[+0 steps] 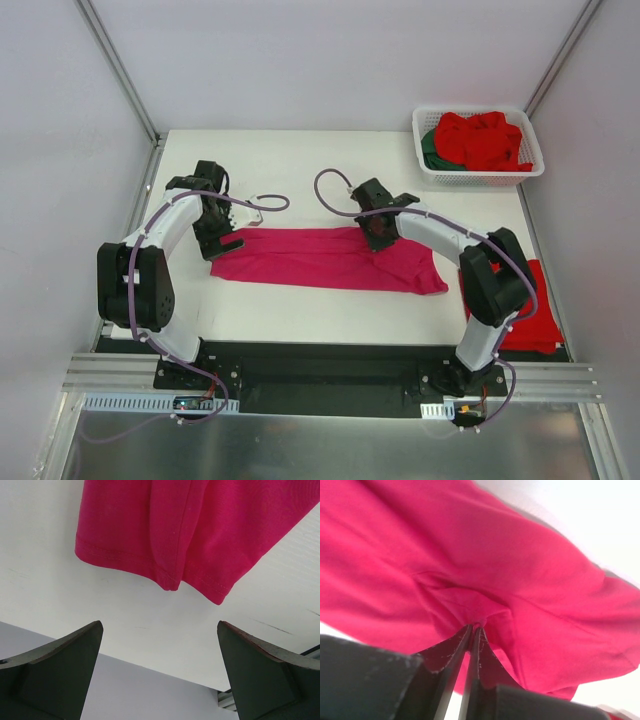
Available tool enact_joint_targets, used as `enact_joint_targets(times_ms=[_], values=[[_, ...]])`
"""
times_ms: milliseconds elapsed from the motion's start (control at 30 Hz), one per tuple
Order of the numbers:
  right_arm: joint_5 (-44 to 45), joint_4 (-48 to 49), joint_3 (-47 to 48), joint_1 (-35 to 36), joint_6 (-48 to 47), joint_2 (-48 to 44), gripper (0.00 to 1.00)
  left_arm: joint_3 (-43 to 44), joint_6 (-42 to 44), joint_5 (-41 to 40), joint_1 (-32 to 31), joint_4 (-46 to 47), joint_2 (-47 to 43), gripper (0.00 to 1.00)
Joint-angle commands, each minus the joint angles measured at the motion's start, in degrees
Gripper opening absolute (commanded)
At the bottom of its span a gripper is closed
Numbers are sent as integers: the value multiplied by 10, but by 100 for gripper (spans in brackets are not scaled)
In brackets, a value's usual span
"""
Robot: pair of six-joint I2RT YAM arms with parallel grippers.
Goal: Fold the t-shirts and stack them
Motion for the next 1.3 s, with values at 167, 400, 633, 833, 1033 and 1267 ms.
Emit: enact_joint_targets(times_ms=[167,400,633,833,1033,1267], values=[[-22,-44,16,52,35,-56,11,7,-1,-5,5,-4,-5,99],[-7,-45,-5,97,62,-50,20,0,2,-10,5,-3,-11,99],[8,-76,-10,142,85,-54,55,-9,4,-16,5,1,-15,99],[72,-108,-15,163,102,-97,63,-10,5,-18,5,1,-15,99],[159,-106,-31,118,108,-91,66,-15,4,-18,5,2,-20,99],[118,-55,-78,27,107,-85,60,-30,10,-22,5,3,-30,99]])
